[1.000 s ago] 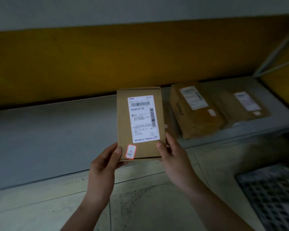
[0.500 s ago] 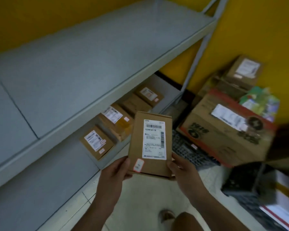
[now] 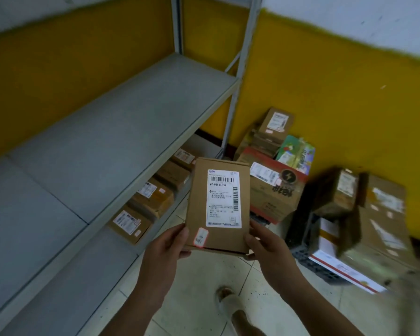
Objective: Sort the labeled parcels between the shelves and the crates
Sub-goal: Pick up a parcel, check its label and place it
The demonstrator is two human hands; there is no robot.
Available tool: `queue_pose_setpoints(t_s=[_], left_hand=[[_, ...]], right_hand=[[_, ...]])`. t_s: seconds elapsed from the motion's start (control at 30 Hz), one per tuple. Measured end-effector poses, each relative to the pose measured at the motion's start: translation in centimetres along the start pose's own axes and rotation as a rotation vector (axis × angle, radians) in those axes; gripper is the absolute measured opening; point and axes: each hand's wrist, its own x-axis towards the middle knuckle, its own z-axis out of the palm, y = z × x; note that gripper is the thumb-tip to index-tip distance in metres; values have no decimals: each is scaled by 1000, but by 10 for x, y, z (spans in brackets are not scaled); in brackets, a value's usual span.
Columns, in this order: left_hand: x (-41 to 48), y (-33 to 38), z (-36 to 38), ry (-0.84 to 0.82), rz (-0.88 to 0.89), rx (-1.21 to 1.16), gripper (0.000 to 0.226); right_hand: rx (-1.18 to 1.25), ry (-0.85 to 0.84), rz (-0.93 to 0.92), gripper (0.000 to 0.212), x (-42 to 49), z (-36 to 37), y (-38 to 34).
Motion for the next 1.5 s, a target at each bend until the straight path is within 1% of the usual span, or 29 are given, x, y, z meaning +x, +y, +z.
queue_pose_setpoints(t_s=[0.13, 0.33, 0.47, 0.57, 0.63, 0.8, 0.9, 1.03, 1.2, 1.3, 1.5], left_hand=[[-33, 42, 10, -40, 57, 13, 15], [-78, 95, 30, -57, 102, 34, 15], [-85, 114, 47, -47, 88, 57, 17], [-76, 124, 67, -57, 78, 105, 30], [-68, 132, 84, -82, 72, 146, 33], [-41, 153, 136, -86, 54, 183, 31], [-23, 162, 165, -77, 55, 177, 30], [-2, 165, 197, -73, 32, 180, 30], [34, 160, 219, -113, -22, 249, 29], [64, 159, 232, -175, -54, 299, 26], [154, 149, 251, -247, -104, 408, 21]], right_hand=[[-33, -22, -58, 47, -40, -24, -33], [-73, -69, -140, 69, -88, -61, -71], [-68, -81, -170, 71, -96, -86, -82], [-23, -73, -177, 67, -78, -109, -81], [-4, -70, -170, 63, -62, -128, -80], [89, -134, -148, 62, -18, -184, -88], [76, -158, -139, 61, 11, -213, -91], [52, -167, -98, 66, 46, -243, -88], [32, -154, -20, 53, 71, -257, -71], [37, -98, 26, 47, 90, -259, -61], [48, -22, 114, 46, 152, -252, -55]])
